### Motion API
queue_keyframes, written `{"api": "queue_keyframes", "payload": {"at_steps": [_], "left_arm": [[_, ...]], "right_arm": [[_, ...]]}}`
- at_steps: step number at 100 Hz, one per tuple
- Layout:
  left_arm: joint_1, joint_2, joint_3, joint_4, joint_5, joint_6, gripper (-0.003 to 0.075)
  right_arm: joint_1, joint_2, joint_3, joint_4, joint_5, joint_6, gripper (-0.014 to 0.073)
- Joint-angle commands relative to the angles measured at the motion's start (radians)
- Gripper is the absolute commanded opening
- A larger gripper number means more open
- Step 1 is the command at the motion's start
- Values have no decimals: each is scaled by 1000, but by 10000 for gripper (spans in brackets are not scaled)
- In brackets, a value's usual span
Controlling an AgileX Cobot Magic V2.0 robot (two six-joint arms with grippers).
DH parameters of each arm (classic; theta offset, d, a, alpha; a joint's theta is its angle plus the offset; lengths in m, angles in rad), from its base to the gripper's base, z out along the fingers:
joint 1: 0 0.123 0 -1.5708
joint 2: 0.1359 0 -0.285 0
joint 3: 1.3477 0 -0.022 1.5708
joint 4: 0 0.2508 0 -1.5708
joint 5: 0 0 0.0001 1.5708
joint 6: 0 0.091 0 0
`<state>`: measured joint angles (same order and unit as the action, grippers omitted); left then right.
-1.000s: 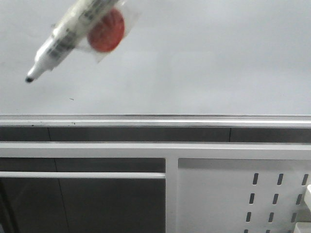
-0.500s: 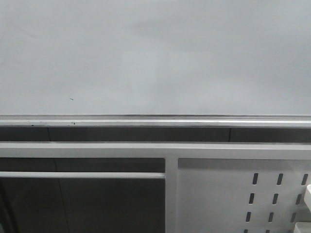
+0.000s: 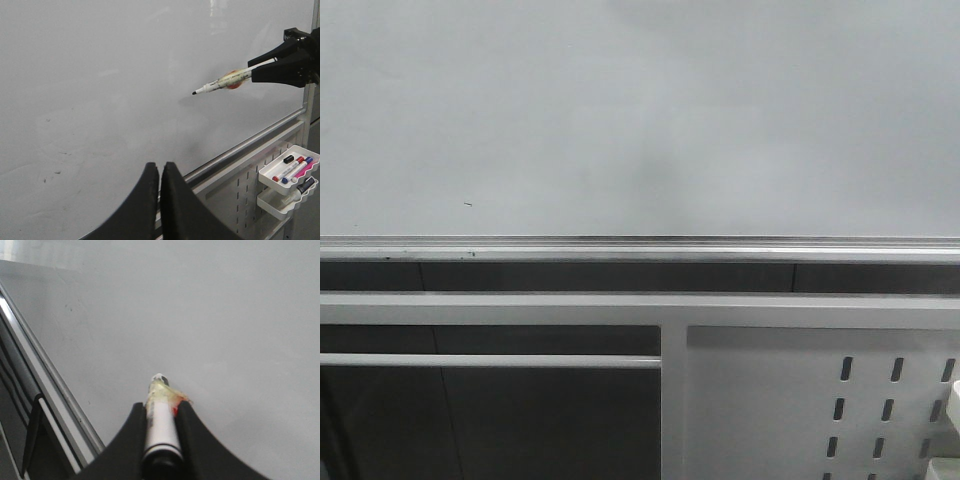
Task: Write number 1 on whiteboard
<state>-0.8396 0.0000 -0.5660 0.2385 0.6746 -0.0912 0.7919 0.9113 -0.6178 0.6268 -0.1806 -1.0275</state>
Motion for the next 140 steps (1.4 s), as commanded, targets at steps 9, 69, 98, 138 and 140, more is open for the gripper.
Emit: {"api": "queue_keyframes", "payload": {"at_steps": [9,69,98,138,140], "left_arm": [[2,18,-14,-12,-96,-9,-20],[2,18,-14,-22,-104,-9,-20],[2,18,-14,-18,-104,-9,-20],[2,18,-14,-18,-109,-9,-20],[2,18,-14,-18,-109,-9,-20]], "right_arm": [[-2,19,-25,-17,-120,-1,-69],[-11,118,-25,17,-200,-1,-69],[-20,148,-25,34,-252,-1,-69],[-20,148,-25,34,-366,-1,-69],[-20,148,-25,34,-366,-1,-69]]}}
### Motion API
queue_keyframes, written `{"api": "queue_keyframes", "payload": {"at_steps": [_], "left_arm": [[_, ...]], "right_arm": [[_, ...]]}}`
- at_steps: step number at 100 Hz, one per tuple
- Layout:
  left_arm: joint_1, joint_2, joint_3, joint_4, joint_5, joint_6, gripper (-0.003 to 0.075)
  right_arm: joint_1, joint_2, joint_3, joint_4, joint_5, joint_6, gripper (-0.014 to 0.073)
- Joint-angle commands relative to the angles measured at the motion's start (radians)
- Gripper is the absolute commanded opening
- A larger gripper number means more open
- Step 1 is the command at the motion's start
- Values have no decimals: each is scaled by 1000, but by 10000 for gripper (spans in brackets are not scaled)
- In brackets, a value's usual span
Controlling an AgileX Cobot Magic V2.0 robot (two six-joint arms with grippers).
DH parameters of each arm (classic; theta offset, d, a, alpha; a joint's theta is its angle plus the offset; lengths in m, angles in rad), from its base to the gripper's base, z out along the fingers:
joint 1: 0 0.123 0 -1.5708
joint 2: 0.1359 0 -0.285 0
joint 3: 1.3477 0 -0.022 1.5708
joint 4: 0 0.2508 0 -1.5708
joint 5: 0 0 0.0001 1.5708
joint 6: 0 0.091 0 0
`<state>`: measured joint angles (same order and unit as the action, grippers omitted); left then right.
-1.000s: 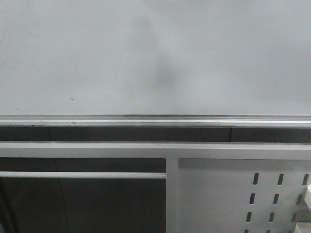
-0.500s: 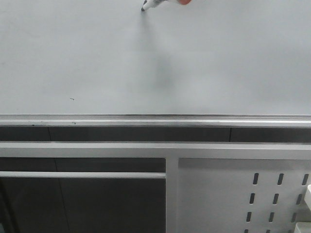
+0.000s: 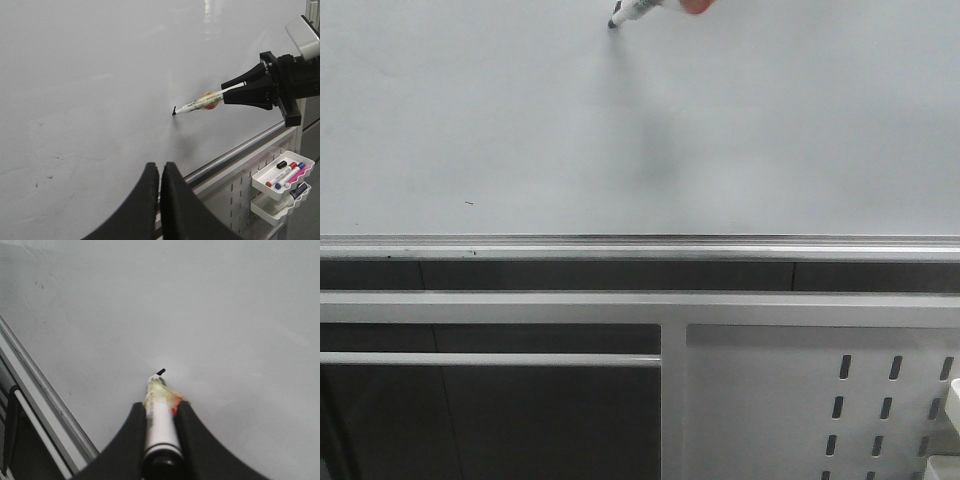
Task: Write number 1 on whiteboard
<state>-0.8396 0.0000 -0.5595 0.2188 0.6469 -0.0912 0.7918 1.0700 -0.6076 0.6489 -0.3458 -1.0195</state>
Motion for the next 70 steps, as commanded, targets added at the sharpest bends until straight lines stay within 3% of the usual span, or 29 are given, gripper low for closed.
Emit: {"api": "queue_keyframes", "payload": {"at_steps": [1,37,70], "left_arm": [[2,18,-20,2,-82,-9,-20],[2,18,-20,2,-82,-9,-20],[2,18,-20,2,-84,-9,-20]], "right_arm": [[-20,-11,-35,12,-201,-8,-69],[-20,35,-35,54,-201,-8,-69],[-20,221,-35,138,-149,-8,-70]]}}
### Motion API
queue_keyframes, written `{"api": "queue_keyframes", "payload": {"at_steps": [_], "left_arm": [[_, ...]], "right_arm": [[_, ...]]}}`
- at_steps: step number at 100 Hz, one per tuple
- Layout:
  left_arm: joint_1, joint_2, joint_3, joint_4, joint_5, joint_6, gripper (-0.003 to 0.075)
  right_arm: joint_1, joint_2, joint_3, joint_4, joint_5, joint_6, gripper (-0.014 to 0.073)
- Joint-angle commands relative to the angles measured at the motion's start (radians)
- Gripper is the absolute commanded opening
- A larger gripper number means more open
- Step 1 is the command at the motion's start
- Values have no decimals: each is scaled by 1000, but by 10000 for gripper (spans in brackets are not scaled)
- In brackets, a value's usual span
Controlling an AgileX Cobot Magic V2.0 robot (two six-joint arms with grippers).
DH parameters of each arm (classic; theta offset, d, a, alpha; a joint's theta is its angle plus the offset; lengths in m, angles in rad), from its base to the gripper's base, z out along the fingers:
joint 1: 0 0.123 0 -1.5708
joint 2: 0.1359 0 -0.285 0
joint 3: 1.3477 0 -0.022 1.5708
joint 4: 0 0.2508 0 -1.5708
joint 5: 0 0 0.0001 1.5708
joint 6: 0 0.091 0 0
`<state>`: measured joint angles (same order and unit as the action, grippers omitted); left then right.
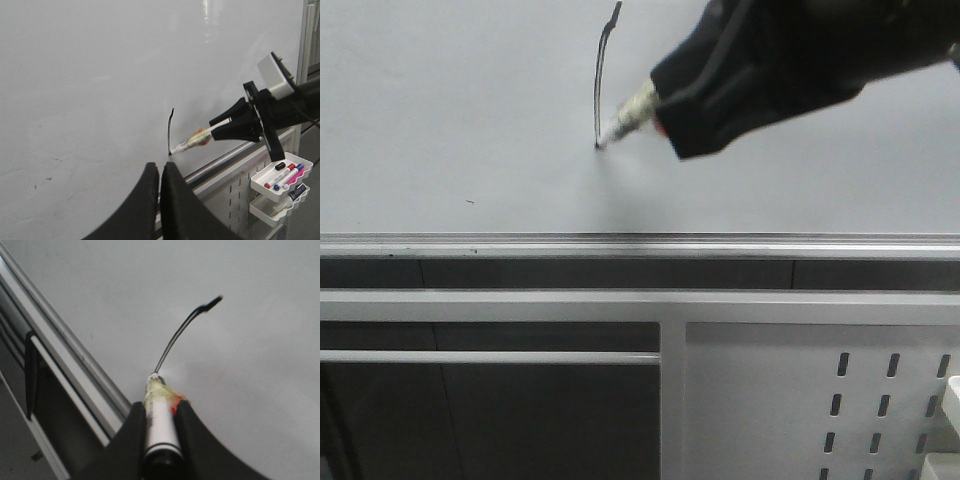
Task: Write number 1 on whiteboard
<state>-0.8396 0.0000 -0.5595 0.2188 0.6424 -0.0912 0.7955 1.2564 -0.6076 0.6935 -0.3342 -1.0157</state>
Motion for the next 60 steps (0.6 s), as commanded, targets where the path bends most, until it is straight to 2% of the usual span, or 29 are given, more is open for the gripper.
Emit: {"api": "queue_keyframes", "payload": {"at_steps": [1,25,42,60], "left_arm": [[2,18,-20,2,-80,-9,-20],[2,18,-20,2,-82,-8,-20],[2,18,-20,-6,-84,-8,-20],[2,18,-20,-58,-84,-8,-20]], "right_arm": [[-23,39,-35,97,-161,-12,-70],[-23,97,-35,115,-161,10,-73],[2,33,-35,105,-157,10,-73],[66,-95,-35,93,-9,10,-72]]}}
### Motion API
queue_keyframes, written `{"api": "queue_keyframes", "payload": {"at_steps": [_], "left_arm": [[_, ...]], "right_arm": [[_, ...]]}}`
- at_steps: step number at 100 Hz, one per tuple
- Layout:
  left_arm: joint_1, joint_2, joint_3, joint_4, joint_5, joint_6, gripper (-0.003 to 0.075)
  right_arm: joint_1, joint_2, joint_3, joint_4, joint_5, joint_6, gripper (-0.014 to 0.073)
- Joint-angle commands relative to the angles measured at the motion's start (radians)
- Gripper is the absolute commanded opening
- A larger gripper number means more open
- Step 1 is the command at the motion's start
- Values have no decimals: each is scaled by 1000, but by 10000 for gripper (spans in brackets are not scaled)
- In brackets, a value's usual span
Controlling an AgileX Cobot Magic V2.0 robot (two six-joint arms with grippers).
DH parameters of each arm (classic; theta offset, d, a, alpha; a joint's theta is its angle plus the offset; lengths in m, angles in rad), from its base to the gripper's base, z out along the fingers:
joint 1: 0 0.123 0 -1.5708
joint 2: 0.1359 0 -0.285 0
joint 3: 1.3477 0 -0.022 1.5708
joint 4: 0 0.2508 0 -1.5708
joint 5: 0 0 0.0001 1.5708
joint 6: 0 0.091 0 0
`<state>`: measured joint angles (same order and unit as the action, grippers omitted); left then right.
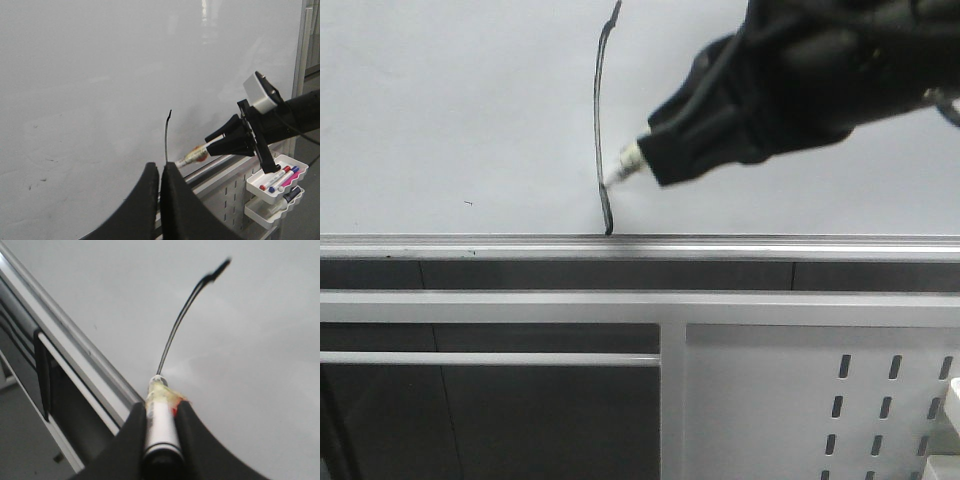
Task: Write number 1 on whiteboard
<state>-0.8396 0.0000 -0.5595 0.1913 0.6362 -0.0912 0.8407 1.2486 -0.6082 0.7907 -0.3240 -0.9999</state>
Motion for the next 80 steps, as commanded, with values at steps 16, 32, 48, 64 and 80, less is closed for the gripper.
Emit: {"api": "queue_keyframes", "payload": {"at_steps": [16,32,48,64,80], "left_arm": [[2,28,-20,-87,-67,-8,-19],[2,113,-20,-159,-67,83,63],[2,302,-38,-371,-66,377,335],[2,478,-113,-408,-61,521,364],[2,625,-205,-427,30,608,364]], "right_arm": [[76,-206,-34,-5,119,-6,-72],[110,-286,-72,-5,342,-6,-72],[115,-302,-133,-5,517,-6,-72],[115,-302,-185,-5,602,-6,-72],[113,-302,-264,-41,685,-6,-72]]}}
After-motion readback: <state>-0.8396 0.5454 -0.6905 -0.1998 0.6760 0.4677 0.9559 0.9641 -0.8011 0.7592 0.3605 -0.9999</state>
